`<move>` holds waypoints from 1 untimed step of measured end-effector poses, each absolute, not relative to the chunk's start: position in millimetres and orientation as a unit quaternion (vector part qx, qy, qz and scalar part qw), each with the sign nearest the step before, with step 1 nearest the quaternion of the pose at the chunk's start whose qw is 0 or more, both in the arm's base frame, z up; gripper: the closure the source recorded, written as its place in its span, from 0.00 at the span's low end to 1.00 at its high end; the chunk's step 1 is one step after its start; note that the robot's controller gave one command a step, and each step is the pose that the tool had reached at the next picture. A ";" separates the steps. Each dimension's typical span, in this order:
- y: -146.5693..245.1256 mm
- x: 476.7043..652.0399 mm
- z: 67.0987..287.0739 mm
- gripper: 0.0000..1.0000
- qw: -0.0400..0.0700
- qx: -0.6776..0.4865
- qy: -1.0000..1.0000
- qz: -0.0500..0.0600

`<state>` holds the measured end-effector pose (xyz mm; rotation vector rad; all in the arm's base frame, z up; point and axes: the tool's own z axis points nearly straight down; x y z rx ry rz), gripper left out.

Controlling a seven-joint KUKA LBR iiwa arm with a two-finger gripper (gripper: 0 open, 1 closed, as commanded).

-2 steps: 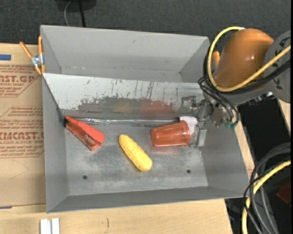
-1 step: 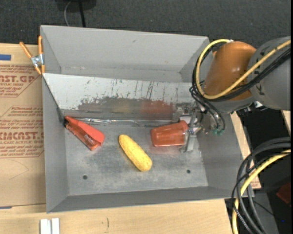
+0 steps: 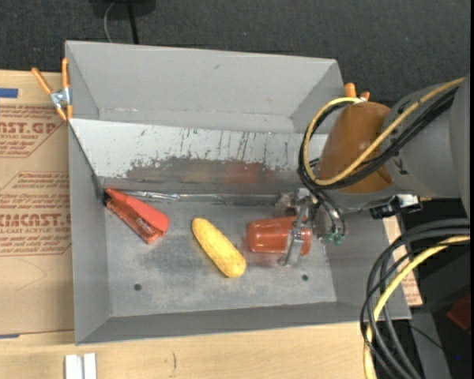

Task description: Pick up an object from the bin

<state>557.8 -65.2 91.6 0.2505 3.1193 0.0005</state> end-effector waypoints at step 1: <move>-60.6 580.7 82.0 1.00 0.004 0.071 0.997 0.000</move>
Offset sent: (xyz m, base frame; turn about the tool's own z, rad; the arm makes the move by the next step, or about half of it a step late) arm 0.0000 0.0000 0.0000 0.0000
